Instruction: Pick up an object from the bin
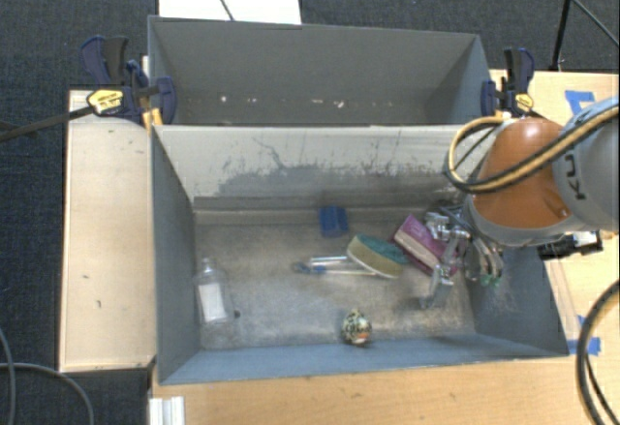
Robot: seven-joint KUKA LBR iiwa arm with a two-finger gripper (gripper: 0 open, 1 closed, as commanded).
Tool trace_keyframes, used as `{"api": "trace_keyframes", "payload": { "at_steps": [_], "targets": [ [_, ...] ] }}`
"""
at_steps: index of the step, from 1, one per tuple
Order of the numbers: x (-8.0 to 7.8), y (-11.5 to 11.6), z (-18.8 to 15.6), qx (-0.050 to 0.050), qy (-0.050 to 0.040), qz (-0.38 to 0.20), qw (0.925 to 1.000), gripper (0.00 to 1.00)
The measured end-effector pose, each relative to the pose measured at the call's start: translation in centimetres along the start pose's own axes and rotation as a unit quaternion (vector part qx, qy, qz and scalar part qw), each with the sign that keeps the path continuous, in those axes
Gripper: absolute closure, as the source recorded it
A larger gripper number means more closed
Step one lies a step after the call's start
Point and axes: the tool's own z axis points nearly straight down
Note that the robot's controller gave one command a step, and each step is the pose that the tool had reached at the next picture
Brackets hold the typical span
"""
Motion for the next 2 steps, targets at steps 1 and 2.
{"api": "trace_keyframes", "payload": {
  "at_steps": [1, 2],
  "targets": [
    [-0.1, 0.2, -0.3, 0.000, -0.0017, -0.003, 1.0000, 1.00],
    [0.8, 0.5, -15.6, 0.000, -0.0039, 0.025, 0.9997, 1.00]
  ]
}}
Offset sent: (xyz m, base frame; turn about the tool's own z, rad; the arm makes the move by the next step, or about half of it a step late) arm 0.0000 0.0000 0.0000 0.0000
